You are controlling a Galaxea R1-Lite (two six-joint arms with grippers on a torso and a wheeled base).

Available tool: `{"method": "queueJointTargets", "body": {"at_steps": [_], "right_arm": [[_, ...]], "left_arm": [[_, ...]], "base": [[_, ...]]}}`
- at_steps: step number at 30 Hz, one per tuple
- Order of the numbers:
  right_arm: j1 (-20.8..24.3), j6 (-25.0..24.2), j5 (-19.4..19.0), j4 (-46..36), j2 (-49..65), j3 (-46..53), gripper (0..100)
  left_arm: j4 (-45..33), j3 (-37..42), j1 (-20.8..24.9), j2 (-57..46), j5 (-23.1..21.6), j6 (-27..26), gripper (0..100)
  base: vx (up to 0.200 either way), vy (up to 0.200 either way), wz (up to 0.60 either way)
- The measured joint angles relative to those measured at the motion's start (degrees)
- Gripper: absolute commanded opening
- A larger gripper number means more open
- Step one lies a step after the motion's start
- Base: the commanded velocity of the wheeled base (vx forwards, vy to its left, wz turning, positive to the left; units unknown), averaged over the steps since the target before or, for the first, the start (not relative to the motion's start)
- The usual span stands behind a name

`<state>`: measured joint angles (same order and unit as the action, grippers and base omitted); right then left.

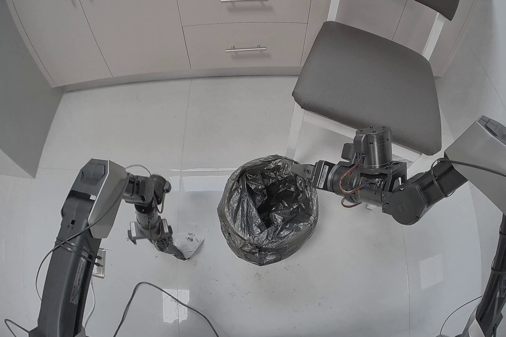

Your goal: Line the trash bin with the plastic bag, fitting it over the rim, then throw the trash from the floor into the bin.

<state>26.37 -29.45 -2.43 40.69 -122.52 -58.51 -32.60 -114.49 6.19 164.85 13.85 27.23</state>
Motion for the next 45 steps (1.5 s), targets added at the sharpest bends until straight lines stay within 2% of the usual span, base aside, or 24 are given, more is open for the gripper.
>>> {"method": "queueJointTargets", "body": {"at_steps": [6,16,20,27,33,37,45], "right_arm": [[-0.35,0.00,0.02,0.04,-0.22,-0.09,100],[-0.79,0.00,0.07,0.26,-0.24,-0.11,100],[-0.90,0.00,0.13,2.83,-0.26,0.09,100],[-1.01,0.09,0.16,3.73,-0.37,0.52,100],[-1.16,0.06,0.16,3.84,-0.44,0.59,100],[-1.26,0.01,0.16,3.86,-0.44,0.59,100],[-1.90,0.01,0.09,3.95,-0.45,0.55,100]], "left_arm": [[-10.70,-0.09,0.34,8.14,-0.04,1.88,100],[-11.50,-0.13,1.66,12.00,0.05,7.88,100],[-12.02,-0.09,1.85,12.37,0.05,9.68,100],[-10.89,-0.11,2.07,9.65,-0.52,13.63,100],[-7.55,-0.11,2.97,4.56,-2.77,20.69,100],[-3.91,-0.11,3.36,2.38,-3.40,21.26,100],[-1.41,-0.09,3.34,0.91,-3.07,21.21,100]], "base": [[0.000,0.000,0.00],[0.000,0.000,0.00],[0.000,0.000,0.00],[0.000,0.000,0.00],[0.000,0.000,0.00],[0.000,0.000,0.00],[0.000,0.000,0.00]]}}
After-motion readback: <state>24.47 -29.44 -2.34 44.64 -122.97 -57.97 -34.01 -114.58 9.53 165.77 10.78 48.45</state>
